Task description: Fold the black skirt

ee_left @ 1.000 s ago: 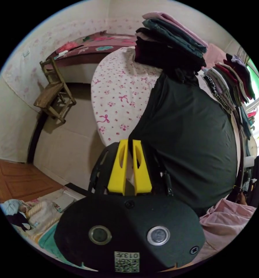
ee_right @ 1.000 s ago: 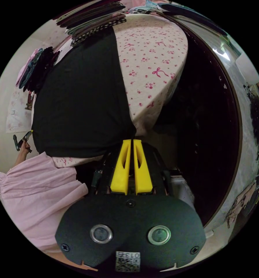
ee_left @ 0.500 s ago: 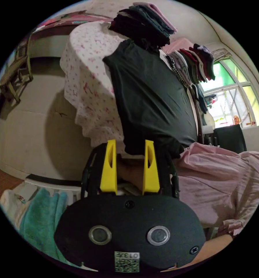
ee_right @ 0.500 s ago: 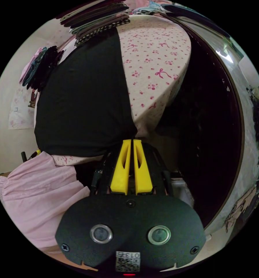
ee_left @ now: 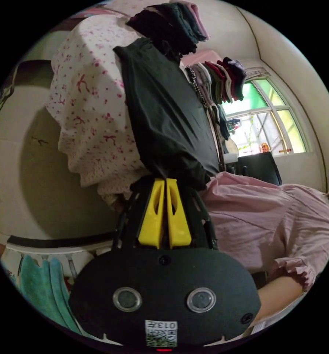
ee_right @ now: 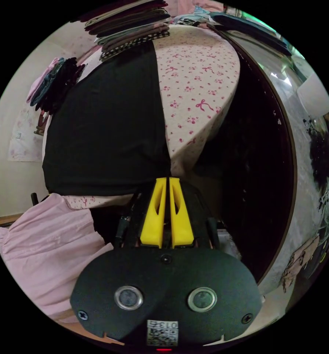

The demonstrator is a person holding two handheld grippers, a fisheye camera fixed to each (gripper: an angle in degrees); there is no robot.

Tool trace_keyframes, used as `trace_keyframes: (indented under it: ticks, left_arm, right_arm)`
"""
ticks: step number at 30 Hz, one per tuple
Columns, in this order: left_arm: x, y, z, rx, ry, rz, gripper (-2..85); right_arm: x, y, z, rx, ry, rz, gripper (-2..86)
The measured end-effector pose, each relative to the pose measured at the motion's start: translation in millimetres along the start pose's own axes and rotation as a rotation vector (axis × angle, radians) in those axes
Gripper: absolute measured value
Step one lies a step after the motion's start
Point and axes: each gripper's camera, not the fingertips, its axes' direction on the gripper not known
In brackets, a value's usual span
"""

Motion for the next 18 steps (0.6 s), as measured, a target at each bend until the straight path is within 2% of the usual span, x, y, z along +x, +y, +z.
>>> trace_keyframes:
  ticks: [10, 18]
  left_arm:
    - [36, 4, -69, 0.133, -0.005, 0.162, -0.3]
    - [48, -13, -88, 0.242, 0.030, 0.172, -0.3]
  right_arm:
    - [2, 14, -7, 0.141, -0.041, 0.023, 1.4]
    - [5, 10, -4, 0.225, -0.105, 0.044, 1.4]
